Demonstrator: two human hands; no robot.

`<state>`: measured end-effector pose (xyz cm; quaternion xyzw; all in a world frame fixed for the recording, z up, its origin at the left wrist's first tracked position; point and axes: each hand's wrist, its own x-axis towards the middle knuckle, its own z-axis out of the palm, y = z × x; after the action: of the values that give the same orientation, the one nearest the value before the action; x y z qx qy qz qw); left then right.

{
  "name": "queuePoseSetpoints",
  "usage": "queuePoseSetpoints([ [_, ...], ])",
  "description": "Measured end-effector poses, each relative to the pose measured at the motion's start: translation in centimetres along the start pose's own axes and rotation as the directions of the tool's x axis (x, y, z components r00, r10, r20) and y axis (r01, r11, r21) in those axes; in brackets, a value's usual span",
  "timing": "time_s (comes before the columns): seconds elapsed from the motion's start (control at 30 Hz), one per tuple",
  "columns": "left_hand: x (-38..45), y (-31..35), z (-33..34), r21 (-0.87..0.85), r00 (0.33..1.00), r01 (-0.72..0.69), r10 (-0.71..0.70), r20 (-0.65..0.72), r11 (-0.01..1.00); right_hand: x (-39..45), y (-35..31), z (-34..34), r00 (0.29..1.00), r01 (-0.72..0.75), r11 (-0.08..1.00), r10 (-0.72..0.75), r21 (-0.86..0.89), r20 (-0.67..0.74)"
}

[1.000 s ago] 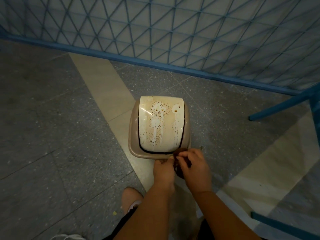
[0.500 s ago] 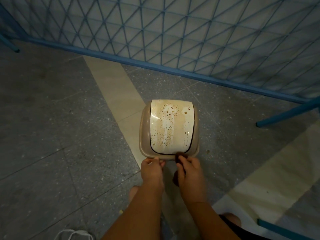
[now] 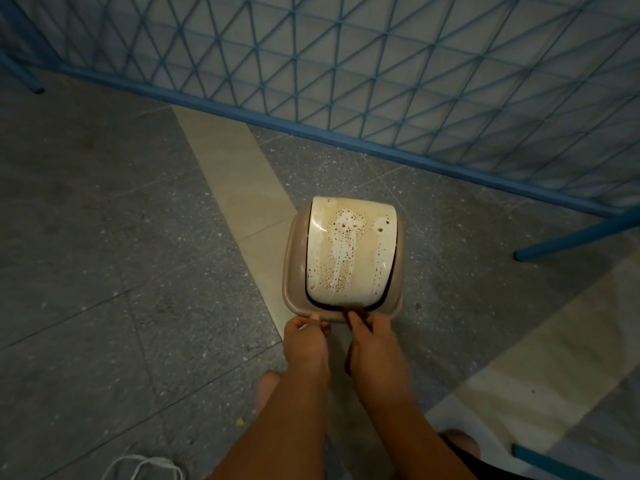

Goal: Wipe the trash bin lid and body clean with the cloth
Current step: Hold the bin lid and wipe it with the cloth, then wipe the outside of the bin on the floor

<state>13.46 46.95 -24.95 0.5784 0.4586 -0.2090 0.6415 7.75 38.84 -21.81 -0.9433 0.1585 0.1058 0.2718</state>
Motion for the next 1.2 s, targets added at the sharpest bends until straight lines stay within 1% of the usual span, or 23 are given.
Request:
queuePoseSetpoints([
  [0.03, -0.1, 0.0, -0.1, 0.011, 1.000, 0.002, -0.002, 0.011, 1.000, 0.1, -1.2, 0.4, 1.000, 0.005, 0.998, -0.006, 0.055, 0.020],
  [0.1, -0.1, -0.1, -0.3, 0.029, 0.999, 0.016, -0.017, 0.033, 0.999, 0.6, -2.3, 1.0, 0.996, 0.084, 0.994, -0.083, 0.073, -0.013],
  [0.17, -0.1, 0.0, -0.3, 0.013, 0.999, 0.024, -0.024, 0.026, 1.000, 0.5, -2.0, 0.9, 0.990, 0.142, 0.990, -0.141, 0.023, -0.020],
  [0.2, 0.0, 0.0, -0.3, 0.020, 1.000, 0.017, -0.017, 0.007, 1.000, 0.2, -1.4, 0.5, 0.990, 0.138, 0.990, -0.138, 0.021, 0.007],
  [0.23, 0.1, 0.0, -0.2, 0.034, 1.000, 0.011, -0.011, -0.013, 0.999, 0.0, -0.6, 0.2, 0.995, 0.083, 0.994, -0.087, 0.067, 0.047],
  [0.27, 0.1, 0.1, -0.2, 0.047, 1.000, 0.010, -0.009, -0.023, 0.999, -0.2, 0.7, 0.0, 0.997, 0.034, 0.998, -0.038, 0.049, 0.074],
  [0.33, -0.2, 0.2, -0.1, 0.034, 1.000, 0.008, -0.008, -0.008, 0.999, -0.4, 2.5, -0.7, 1.000, 0.005, 0.999, -0.004, -0.051, 0.018],
  [0.43, -0.4, 0.5, -0.5, 0.018, 1.000, 0.013, -0.013, 0.004, 1.000, -0.4, 1.7, -2.2, 1.000, 0.015, 1.000, -0.014, -0.005, 0.026],
  [0.5, -0.5, 0.8, -1.0, 0.037, 0.999, 0.027, -0.028, 0.031, 0.999, -0.2, 0.3, -3.4, 0.997, 0.078, 0.995, -0.076, 0.061, -0.027],
  [0.57, -0.8, 1.1, -1.5, 0.050, 0.996, 0.051, -0.054, 0.065, 0.997, 0.4, -1.6, -5.3, 0.975, 0.190, 0.982, -0.187, 0.013, -0.122],
  [0.63, -1.1, 1.6, -2.0, 0.037, 0.997, 0.073, -0.074, 0.015, 0.997, 2.0, -3.3, -7.4, 0.957, 0.227, 0.974, -0.228, -0.022, -0.179],
  [0.67, -1.5, 2.3, -2.0, 0.020, 0.999, 0.031, -0.030, -0.045, 0.999, 3.0, -4.0, -8.6, 0.954, 0.216, 0.976, -0.215, -0.015, -0.210],
  [0.7, -1.9, 3.1, -2.1, 0.031, 0.991, -0.061, 0.064, -0.119, 0.998, 4.0, -4.5, -9.9, 0.952, 0.184, 0.983, -0.177, 0.003, -0.249],
  [0.73, -2.5, 4.1, -2.1, 0.107, 0.962, -0.196, 0.212, -0.172, 0.975, 5.0, -4.6, -11.0, 0.947, 0.145, 0.989, -0.133, 0.020, -0.292],
  [0.77, -3.1, 5.2, -1.9, 0.210, 0.909, -0.343, 0.380, -0.170, 0.916, 5.8, -4.4, -12.1, 0.936, 0.115, 0.993, -0.096, 0.038, -0.339],
  [0.8, -3.8, 6.4, -1.8, 0.311, 0.827, -0.491, 0.547, -0.126, 0.814, 6.3, -4.0, -12.9, 0.923, 0.093, 0.995, -0.069, 0.046, -0.380],
  [0.87, -4.6, 8.7, -1.2, 0.490, 0.624, -0.698, 0.779, 0.058, 0.523, 6.7, -2.6, -13.9, 0.912, 0.043, 0.998, -0.024, 0.036, -0.410],
  [0.9, -4.8, 9.8, -0.7, 0.559, 0.533, -0.747, 0.827, 0.179, 0.360, 6.8, -1.9, -14.2, 0.915, 0.017, 1.000, -0.005, 0.026, -0.404],
  [0.97, -5.3, 11.7, 0.2, 0.652, 0.413, -0.757, 0.803, 0.429, 0.041, 6.7, -0.7, -14.2, 0.928, -0.030, 1.000, 0.027, -0.004, -0.372],
  [1.0, -5.3, 12.4, 0.7, 0.668, 0.381, -0.738, 0.757, 0.531, -0.097, 6.7, -0.2, -14.0, 0.936, -0.044, 0.999, 0.032, -0.026, -0.352],
  [1.07, -5.1, 13.0, 1.6, 0.668, 0.364, -0.683, 0.655, 0.662, -0.296, 6.8, 0.6, -13.3, 0.949, -0.040, 0.997, 0.016, -0.069, -0.314],
  [1.13, -5.1, 13.1, 2.4, 0.653, 0.365, -0.630, 0.582, 0.727, -0.420, 7.2, 0.9, -12.9, 0.958, -0.021, 0.996, -0.004, -0.084, -0.286],
  [1.2, -5.1, 13.0, 3.0, 0.633, 0.361, -0.608, 0.544, 0.758, -0.479, 7.8, 0.8, -12.8, 0.966, -0.009, 0.996, -0.015, -0.092, -0.259],
])
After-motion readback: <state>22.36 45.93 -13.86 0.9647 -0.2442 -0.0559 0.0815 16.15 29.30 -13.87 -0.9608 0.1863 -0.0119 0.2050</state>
